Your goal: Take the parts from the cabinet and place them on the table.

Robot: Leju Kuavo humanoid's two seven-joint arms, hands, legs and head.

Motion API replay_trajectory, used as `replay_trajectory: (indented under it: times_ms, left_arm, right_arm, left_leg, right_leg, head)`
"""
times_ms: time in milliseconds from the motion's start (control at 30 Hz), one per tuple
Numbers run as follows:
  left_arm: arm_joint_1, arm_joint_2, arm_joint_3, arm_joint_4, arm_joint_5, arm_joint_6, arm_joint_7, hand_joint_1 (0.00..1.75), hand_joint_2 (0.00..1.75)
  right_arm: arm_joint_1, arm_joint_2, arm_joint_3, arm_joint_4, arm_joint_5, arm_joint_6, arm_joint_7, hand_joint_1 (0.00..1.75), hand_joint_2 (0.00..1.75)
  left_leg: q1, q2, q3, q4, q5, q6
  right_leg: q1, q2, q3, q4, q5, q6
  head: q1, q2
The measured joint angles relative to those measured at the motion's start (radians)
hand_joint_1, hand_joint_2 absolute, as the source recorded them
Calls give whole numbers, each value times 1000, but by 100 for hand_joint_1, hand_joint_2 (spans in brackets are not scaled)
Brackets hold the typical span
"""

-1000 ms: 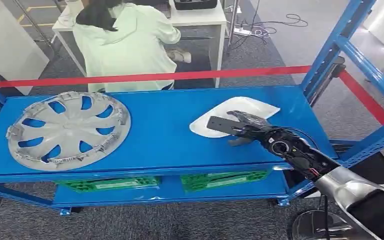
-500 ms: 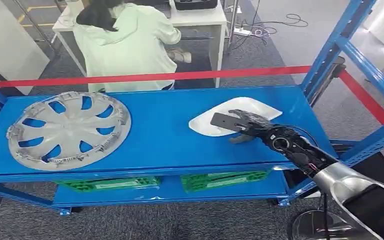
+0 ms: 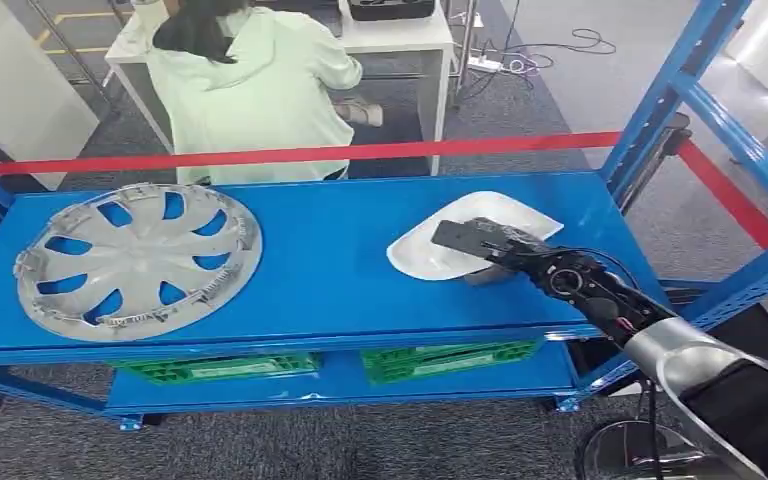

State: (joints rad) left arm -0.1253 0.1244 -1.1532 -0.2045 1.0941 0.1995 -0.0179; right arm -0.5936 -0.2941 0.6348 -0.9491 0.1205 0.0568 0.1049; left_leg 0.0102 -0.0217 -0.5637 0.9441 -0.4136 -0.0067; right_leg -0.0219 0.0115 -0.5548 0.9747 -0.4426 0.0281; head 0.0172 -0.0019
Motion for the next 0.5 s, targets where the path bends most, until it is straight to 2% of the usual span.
replay_trajectory:
  times_ms: [500]
  left_arm:
    - [0,0,0,0,3,0,-2,0,0]
  right_arm:
    - [-18,9,1,38,-15,-7,-6,0,175]
  left_leg:
    - [0,0,1,0,0,0]
  right_leg:
    - [0,-1,1,0,0,0]
  head:
    - [0,0]
